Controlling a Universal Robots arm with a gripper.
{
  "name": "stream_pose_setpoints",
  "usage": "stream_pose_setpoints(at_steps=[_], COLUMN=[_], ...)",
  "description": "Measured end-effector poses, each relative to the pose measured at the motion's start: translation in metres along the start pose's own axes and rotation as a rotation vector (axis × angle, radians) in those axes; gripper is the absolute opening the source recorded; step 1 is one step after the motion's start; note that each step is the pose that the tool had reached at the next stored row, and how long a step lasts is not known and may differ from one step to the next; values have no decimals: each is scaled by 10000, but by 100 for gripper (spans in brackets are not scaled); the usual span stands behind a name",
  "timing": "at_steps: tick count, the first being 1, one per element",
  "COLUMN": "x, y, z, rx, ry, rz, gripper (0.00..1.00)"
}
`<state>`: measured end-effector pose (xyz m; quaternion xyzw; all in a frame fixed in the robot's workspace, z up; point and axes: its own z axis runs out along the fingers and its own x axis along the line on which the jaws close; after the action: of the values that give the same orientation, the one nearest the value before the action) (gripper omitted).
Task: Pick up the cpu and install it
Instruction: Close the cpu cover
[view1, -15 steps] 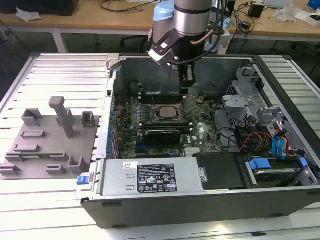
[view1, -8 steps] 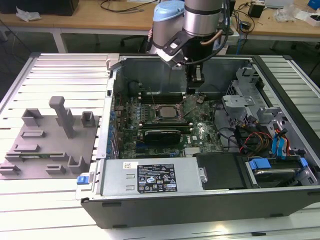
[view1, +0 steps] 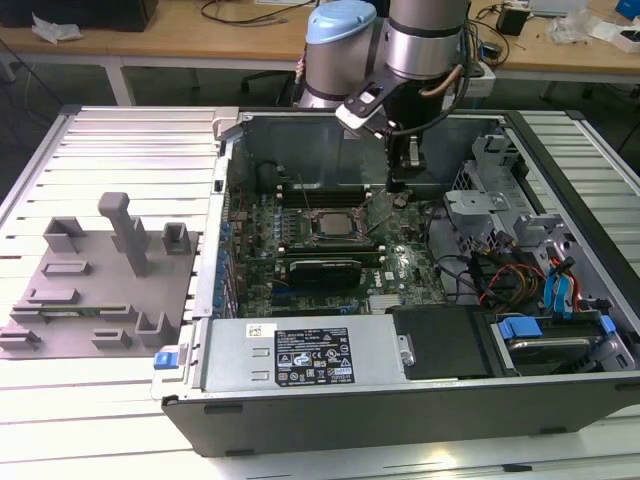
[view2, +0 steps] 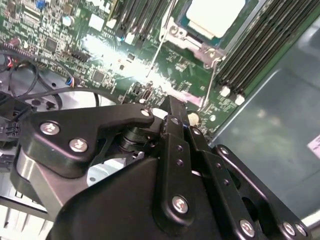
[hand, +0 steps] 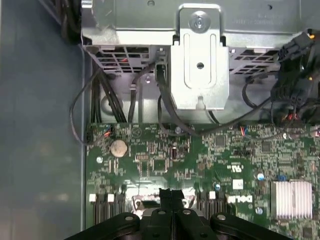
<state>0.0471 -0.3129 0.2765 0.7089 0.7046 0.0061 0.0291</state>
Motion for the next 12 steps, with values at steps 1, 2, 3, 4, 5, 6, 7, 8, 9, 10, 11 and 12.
stream_pose_setpoints(at_steps=[1, 2, 3, 4, 5, 6, 7, 8, 9, 10, 11, 12], x=[-2, -5, -7, -9, -11, -14, -16, -18, -20, -23, -23, -22], y=[19, 46, 65, 91, 116, 146, 161, 173, 181, 187, 187, 185], z=[13, 29, 40, 53, 65, 81, 96, 119, 139, 174, 213, 247], rx=[3, 5, 7, 11, 15, 20, 22, 26, 29, 36, 48, 60], ry=[0, 0, 0, 1, 0, 1, 1, 2, 2, 2, 2, 2], rz=[-1, 0, 0, 0, -1, -1, 0, -2, -2, -1, 0, -2], gripper=[11, 11, 11, 11, 11, 11, 11, 11, 11, 11, 11, 11])
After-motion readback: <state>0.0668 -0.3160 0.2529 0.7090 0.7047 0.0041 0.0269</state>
